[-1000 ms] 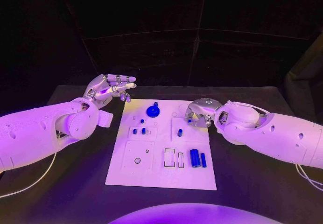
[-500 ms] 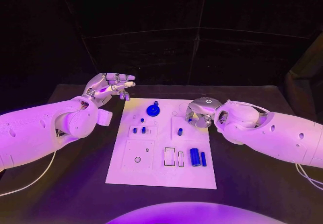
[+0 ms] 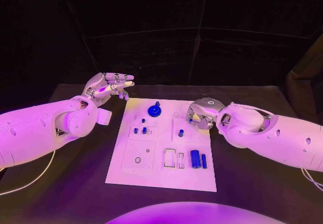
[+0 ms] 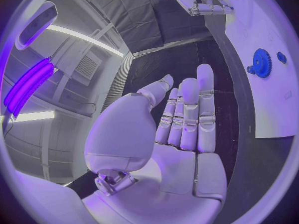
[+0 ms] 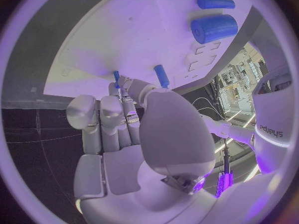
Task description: Assemble the parts on the task board
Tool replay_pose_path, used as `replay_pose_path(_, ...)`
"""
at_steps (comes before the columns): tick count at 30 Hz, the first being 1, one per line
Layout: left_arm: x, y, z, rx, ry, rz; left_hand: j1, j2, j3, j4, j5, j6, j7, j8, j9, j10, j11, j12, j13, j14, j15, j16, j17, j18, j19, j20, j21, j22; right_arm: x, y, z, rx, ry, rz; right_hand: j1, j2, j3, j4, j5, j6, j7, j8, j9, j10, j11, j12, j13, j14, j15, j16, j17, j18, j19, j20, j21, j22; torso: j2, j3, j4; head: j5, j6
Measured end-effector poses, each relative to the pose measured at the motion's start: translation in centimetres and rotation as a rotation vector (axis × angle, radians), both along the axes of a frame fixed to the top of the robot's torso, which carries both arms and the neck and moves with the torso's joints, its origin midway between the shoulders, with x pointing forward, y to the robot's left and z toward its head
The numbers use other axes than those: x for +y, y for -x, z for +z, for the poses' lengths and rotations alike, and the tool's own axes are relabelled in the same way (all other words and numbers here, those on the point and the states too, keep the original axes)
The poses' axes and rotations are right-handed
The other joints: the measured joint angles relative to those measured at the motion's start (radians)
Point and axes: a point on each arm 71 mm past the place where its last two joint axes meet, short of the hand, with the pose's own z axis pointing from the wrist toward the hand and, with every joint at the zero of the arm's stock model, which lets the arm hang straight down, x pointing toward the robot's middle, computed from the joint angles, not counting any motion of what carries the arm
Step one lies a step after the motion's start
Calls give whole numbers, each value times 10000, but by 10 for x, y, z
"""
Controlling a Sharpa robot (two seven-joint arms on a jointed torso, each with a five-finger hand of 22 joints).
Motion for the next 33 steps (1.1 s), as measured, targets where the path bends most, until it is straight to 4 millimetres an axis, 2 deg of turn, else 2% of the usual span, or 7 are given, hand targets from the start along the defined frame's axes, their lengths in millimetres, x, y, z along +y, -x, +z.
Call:
replay_pose_path(8, 0, 0, 0, 42, -10, -11, 0, 0, -28, -28, 0, -55, 54, 0, -14, -111, 35, 0, -14, -39, 39, 0, -35, -3, 0, 0, -60, -27, -9, 9, 10, -283, -521, -10, -59, -45, 174, -171, 28, 0, 0, 0, -1, -1, -1, -42, 0, -1, 0, 0, -39, 1, 0, 0, 44, 32, -12, -26, 7, -24, 0)
replay_pose_path(10, 1, -1, -1, 55, -11, -19, 0, 0, -28, -28, 0, -55, 54, 0, -14, -134, 58, 0, -14, -39, 39, 0, -35, -3, 0, 0, -60, -26, -9, 13, 13, -302, -707, 38, -59, -45, 178, -175, 53, 0, 0, 0, -1, -1, -1, -43, -1, -1, 0, 0, -39, 1, 0, 0, 82, 46, -13, -27, 7, 8, 2)
replay_pose_path(18, 0, -1, -1, 76, -8, -45, 0, 0, -28, -28, 0, -55, 54, 0, -14, -147, 70, 0, -13, -39, 39, 0, -35, -3, 0, 0, -60, -34, 12, 29, 26, -315, -1618, 689, -85, -73, 250, -249, 65, 0, 0, 0, -1, -2, -1, -52, -5, -1, 0, 0, -39, 1, 0, 0, 82, 63, -12, -26, 7, 157, 29)
replay_pose_path(24, -3, -1, -1, 84, 11, -109, 0, 0, -54, -1, 0, -91, 90, 0, -13, -147, 70, 0, -13, -38, 39, 41, -34, -4, 0, 0, -60, -33, 46, 36, 32, -238, -2441, 1422, -111, -101, 322, -323, 121, -38, 38, -36, -1, -2, -2, -21, -13, -1, 0, 1, -17, 2, -1, 1, 120, 85, 0, -26, 7, 401, 25)
replay_pose_path(28, -6, -1, -1, 85, 28, -157, 0, 0, -54, -1, 0, -91, 89, 0, -13, -146, 70, 0, -13, -38, 39, 41, -34, -4, 0, 0, -60, -33, 69, 38, 33, -183, -2896, 1887, -111, -101, 373, -319, 121, -37, 38, -36, -2, -2, -2, -21, -19, -1, 0, 60, 2, 2, -1, 1, 120, 111, 7, -28, 18, 680, -58)
replay_pose_path(33, -9, -3, -1, 79, 38, -203, 0, 0, -54, -1, 0, -91, 89, 0, -12, -146, 70, 0, -13, -67, 67, 41, -34, -5, 0, 0, -59, -32, 89, 40, 28, 30, -3221, 2247, -149, -139, 386, -330, 120, -38, 37, -36, -2, -3, -3, -21, -18, -1, 0, 61, 24, 2, -1, 1, 120, 112, 11, -39, 26, 897, -168)
